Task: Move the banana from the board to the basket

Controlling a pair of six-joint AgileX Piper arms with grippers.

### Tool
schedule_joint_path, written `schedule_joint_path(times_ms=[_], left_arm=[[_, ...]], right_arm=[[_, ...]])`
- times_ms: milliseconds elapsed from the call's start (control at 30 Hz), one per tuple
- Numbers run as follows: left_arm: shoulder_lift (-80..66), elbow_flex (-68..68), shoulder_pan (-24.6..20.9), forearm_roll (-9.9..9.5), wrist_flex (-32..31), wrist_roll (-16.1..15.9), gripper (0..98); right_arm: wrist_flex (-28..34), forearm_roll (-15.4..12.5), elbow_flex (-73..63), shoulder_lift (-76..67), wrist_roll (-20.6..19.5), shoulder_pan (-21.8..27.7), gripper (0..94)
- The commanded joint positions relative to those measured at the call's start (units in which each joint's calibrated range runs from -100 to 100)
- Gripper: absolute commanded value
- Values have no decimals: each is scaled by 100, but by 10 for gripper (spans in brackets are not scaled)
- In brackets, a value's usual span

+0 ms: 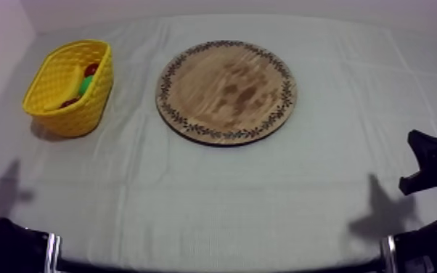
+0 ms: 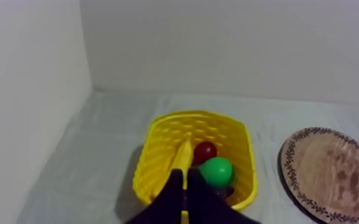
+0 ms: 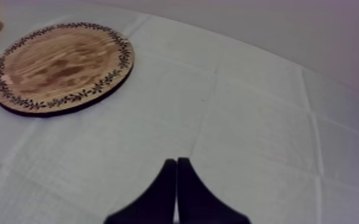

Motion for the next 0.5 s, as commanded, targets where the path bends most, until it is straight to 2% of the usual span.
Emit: schedule_joint_path(times_ms=[0, 233, 467], left_arm=[[-476, 1055, -19, 8, -311, 1, 0], [-1017, 2153, -93, 41, -1019, -115, 0], [-1384, 2412, -75, 215, -874, -276, 0]], right_arm=[[2, 0, -3, 0, 1, 0, 3], [2, 0, -3, 0, 1, 0, 3], [2, 0, -3, 0, 1, 0, 3]])
